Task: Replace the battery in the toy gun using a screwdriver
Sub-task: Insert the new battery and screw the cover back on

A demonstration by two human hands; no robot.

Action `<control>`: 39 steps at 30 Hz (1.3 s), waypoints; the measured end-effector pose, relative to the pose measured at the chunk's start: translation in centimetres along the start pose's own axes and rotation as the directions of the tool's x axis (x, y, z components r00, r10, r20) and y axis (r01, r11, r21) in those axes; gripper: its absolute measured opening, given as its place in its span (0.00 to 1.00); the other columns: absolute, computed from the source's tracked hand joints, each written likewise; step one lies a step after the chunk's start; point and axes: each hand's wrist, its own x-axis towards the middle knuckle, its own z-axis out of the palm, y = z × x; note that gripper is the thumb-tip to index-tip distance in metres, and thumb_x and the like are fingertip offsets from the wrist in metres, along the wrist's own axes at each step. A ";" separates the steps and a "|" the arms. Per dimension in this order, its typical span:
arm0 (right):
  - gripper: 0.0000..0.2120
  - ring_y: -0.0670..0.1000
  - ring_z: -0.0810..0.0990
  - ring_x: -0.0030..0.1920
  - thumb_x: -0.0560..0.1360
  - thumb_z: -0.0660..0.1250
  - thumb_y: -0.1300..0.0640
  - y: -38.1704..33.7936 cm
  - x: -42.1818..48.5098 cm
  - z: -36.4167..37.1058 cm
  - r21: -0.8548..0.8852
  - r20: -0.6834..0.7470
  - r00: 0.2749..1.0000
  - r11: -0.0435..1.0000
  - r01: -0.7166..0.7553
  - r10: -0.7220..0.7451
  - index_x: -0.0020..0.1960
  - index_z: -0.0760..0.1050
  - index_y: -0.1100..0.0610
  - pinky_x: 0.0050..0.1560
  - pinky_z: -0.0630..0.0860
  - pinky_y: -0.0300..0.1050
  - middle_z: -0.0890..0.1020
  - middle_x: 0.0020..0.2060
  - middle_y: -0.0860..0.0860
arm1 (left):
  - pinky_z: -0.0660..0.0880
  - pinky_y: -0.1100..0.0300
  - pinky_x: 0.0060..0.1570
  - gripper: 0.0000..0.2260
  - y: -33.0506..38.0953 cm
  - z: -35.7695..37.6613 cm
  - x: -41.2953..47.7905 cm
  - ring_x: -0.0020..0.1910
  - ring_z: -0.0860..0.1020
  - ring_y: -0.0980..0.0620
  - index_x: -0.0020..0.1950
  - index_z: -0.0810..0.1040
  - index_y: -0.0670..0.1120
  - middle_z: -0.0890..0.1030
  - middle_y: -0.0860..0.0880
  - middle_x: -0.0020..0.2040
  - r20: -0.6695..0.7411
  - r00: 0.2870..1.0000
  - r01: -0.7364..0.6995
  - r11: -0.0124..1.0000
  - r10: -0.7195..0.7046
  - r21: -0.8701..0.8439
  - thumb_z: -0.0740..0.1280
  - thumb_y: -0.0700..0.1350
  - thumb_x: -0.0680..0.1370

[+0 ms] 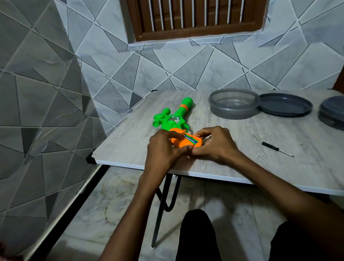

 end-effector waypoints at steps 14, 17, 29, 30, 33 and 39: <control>0.29 0.40 0.79 0.33 0.55 0.83 0.47 0.6 0.4 -0.5 -0.116 0.096 0.994 0.991 0.060 -0.049 0.54 0.82 0.53 0.33 0.72 0.30 0.82 0.35 0.44 | 0.76 0.56 0.55 0.10 -0.7 0.9 0.8 0.50 0.82 0.48 0.51 0.86 0.54 0.85 0.46 0.50 0.041 0.993 0.113 0.993 -0.112 -0.029 0.75 0.49 0.70; 0.28 0.41 0.80 0.36 0.54 0.80 0.47 0.7 0.7 -0.3 -0.166 0.086 0.995 0.984 0.071 -0.057 0.53 0.83 0.53 0.37 0.78 0.36 0.84 0.37 0.44 | 0.75 0.59 0.55 0.11 -0.6 1.0 0.6 0.52 0.82 0.49 0.52 0.86 0.52 0.85 0.46 0.51 0.009 0.991 0.134 0.989 -0.134 -0.058 0.76 0.49 0.70; 0.23 0.40 0.81 0.36 0.53 0.79 0.47 0.2 0.8 0.0 -0.184 0.048 0.994 0.978 0.101 -0.094 0.47 0.84 0.51 0.39 0.79 0.37 0.84 0.35 0.45 | 0.77 0.57 0.52 0.11 -0.4 2.7 -0.7 0.48 0.83 0.51 0.50 0.86 0.48 0.86 0.48 0.48 -0.184 0.952 0.184 0.938 -0.244 -0.293 0.77 0.48 0.68; 0.23 0.40 0.81 0.36 0.53 0.79 0.47 0.3 0.8 0.0 -0.185 0.046 0.995 0.978 0.100 -0.093 0.47 0.85 0.51 0.38 0.79 0.36 0.84 0.35 0.45 | 0.77 0.57 0.52 0.11 -0.3 2.8 -0.6 0.48 0.83 0.51 0.49 0.86 0.48 0.86 0.48 0.47 -0.183 0.953 0.182 0.938 -0.242 -0.294 0.77 0.48 0.68; 0.23 0.39 0.80 0.35 0.54 0.80 0.48 0.4 0.7 -0.1 -0.176 0.057 0.995 0.980 0.094 -0.085 0.48 0.84 0.51 0.35 0.75 0.31 0.83 0.33 0.43 | 0.76 0.61 0.49 0.11 -0.3 3.0 -0.3 0.45 0.82 0.53 0.47 0.85 0.49 0.85 0.49 0.45 -0.200 0.951 0.178 0.944 -0.238 -0.279 0.78 0.49 0.66; 0.22 0.39 0.80 0.33 0.54 0.79 0.49 0.4 0.5 -0.1 -0.164 0.043 0.995 0.982 0.092 -0.086 0.47 0.85 0.51 0.34 0.75 0.31 0.81 0.30 0.42 | 0.75 0.62 0.47 0.12 -0.3 2.9 0.4 0.45 0.82 0.53 0.44 0.84 0.48 0.85 0.48 0.44 -0.156 0.955 0.199 0.933 -0.253 -0.299 0.79 0.49 0.65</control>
